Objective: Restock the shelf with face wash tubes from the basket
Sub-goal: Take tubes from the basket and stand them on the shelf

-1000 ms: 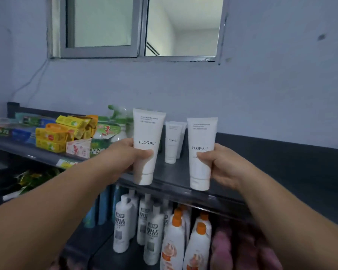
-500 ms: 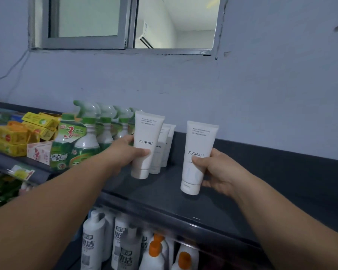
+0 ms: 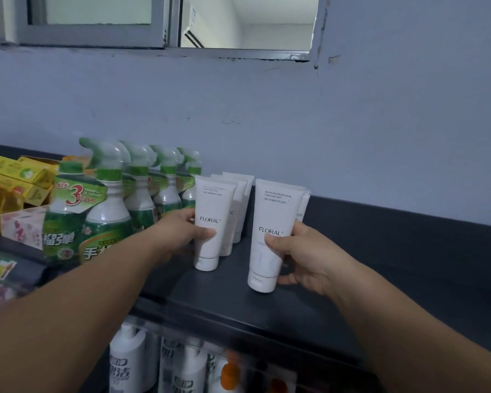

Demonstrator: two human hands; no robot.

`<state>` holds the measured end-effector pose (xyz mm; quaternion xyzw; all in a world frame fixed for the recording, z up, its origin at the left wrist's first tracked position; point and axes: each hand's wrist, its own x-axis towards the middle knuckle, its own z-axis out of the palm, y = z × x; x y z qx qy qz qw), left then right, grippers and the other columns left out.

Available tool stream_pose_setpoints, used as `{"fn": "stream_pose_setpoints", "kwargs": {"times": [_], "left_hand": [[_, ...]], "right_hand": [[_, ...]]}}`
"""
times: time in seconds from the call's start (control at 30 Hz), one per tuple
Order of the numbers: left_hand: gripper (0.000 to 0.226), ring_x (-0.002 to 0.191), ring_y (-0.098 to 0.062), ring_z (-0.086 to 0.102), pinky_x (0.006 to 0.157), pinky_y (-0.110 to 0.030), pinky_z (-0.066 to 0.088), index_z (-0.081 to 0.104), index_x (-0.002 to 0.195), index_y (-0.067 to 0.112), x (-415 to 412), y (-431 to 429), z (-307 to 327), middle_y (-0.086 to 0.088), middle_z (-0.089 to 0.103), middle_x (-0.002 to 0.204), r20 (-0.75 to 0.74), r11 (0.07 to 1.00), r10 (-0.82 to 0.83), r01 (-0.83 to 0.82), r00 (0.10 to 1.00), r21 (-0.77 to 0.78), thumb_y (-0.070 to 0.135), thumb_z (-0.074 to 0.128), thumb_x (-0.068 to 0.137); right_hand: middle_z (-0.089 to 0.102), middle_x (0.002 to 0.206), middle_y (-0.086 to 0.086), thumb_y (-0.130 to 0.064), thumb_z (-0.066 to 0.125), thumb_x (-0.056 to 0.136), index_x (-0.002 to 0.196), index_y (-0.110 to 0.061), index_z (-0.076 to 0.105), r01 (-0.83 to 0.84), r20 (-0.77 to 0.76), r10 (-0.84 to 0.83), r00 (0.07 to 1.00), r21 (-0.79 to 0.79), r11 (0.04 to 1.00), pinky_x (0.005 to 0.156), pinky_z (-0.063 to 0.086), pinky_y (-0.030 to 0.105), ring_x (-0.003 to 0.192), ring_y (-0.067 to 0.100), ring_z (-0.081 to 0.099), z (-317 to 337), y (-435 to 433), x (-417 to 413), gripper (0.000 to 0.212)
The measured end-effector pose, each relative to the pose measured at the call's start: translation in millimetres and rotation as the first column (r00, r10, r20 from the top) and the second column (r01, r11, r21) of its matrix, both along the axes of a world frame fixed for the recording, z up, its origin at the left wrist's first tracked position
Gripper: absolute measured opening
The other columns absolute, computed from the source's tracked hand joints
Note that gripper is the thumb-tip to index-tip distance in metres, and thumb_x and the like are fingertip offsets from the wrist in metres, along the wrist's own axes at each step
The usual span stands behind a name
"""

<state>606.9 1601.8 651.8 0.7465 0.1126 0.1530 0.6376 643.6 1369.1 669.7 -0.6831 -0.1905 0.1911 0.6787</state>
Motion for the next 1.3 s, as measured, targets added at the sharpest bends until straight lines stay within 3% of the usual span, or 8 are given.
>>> {"fn": "stream_pose_setpoints", "kwargs": {"times": [0.3,0.43,0.57,0.77,0.87,1.07,1.17,1.3], "left_hand": [[0.046,0.097,-0.025,0.068,0.083,-0.042,0.055,0.059,0.123,0.017,3.4,6.5,-2.0,-0.005,0.072,0.108,-0.013,0.996,-0.071,0.071,0.997,-0.055,0.002,0.070,0.081],[0.040,0.103,-0.025,0.061,0.096,-0.047,0.049,0.056,0.122,0.018,-3.0,19.7,-1.9,-0.007,0.067,0.108,-0.016,0.998,0.020,-0.021,1.000,-0.058,0.012,0.068,0.084],[0.022,0.101,-0.027,0.061,0.085,-0.041,0.051,0.058,0.109,0.018,-18.4,29.2,1.8,-0.005,0.062,0.107,-0.008,0.987,0.042,-0.043,0.999,-0.153,0.033,0.056,0.093],[0.041,0.102,-0.026,0.064,0.093,-0.045,0.048,0.066,0.108,0.020,-30.7,17.1,5.2,-0.006,0.070,0.107,-0.034,0.970,-0.039,0.030,0.999,-0.239,0.052,0.043,0.095],[0.055,0.104,-0.026,0.064,0.086,-0.043,0.051,0.066,0.111,0.020,-31.8,11.3,3.9,-0.006,0.070,0.111,-0.030,0.954,-0.080,0.068,0.996,-0.292,0.060,0.033,0.095],[0.069,0.098,-0.024,0.067,0.069,-0.035,0.051,0.066,0.113,0.018,-30.5,5.8,3.6,-0.007,0.072,0.107,-0.024,0.964,-0.067,0.058,0.998,-0.260,0.069,0.027,0.091],[0.068,0.104,-0.027,0.065,0.079,-0.038,0.053,0.065,0.111,0.014,-30.0,3.5,4.1,-0.009,0.071,0.108,-0.009,0.971,-0.024,0.021,1.000,-0.240,0.068,0.027,0.091],[0.058,0.106,-0.024,0.064,0.101,-0.047,0.044,0.066,0.100,0.020,-31.4,2.4,10.0,-0.004,0.070,0.108,0.077,0.976,0.079,-0.061,0.994,-0.208,0.066,0.031,0.092]], "right_hand": [[0.071,0.112,-0.001,-0.008,0.061,0.092,0.120,-0.023,0.060,-0.029,0.017,0.029,0.999,-0.004,1.000,0.087,0.053,0.052,0.103,0.024,0.067,-8.0,46.4,-18.3,0.032],[0.072,0.110,0.000,-0.006,0.060,0.092,0.115,-0.023,0.062,-0.064,0.024,0.063,0.998,0.011,0.998,0.079,0.055,0.043,0.098,0.022,0.068,-10.8,69.4,-23.1,0.029],[0.071,0.109,-0.002,-0.006,0.061,0.092,0.108,-0.025,0.062,-0.070,0.054,0.070,0.996,-0.004,0.998,0.075,0.054,0.037,0.094,0.018,0.067,-13.4,92.0,-29.3,0.024],[0.070,0.113,-0.001,-0.006,0.064,0.090,0.120,-0.020,0.060,-0.046,0.078,0.046,0.996,0.005,0.999,0.089,0.054,0.045,0.104,0.021,0.065,-15.4,112.0,-32.4,0.034],[0.070,0.111,0.001,-0.004,0.066,0.088,0.121,-0.016,0.061,-0.037,0.081,0.037,0.996,-0.001,0.999,0.088,0.055,0.044,0.104,0.022,0.066,-18.1,113.1,-29.4,0.036],[0.071,0.101,0.001,0.005,0.067,0.083,0.109,-0.016,0.063,-0.068,0.094,0.071,0.993,-0.035,0.997,0.065,0.053,0.025,0.089,0.016,0.068,-22.4,102.8,-22.5,0.033],[0.072,0.102,0.001,0.003,0.069,0.081,0.099,-0.021,0.063,-0.045,0.110,0.055,0.992,-0.087,0.995,0.076,0.053,0.034,0.092,0.021,0.068,-24.5,98.4,-16.1,0.031],[0.070,0.110,0.006,-0.001,0.071,0.078,0.107,-0.016,0.063,-0.012,0.107,0.028,0.994,-0.142,0.990,0.090,0.052,0.043,0.102,0.025,0.066,-23.2,91.9,-13.9,0.034]]}}
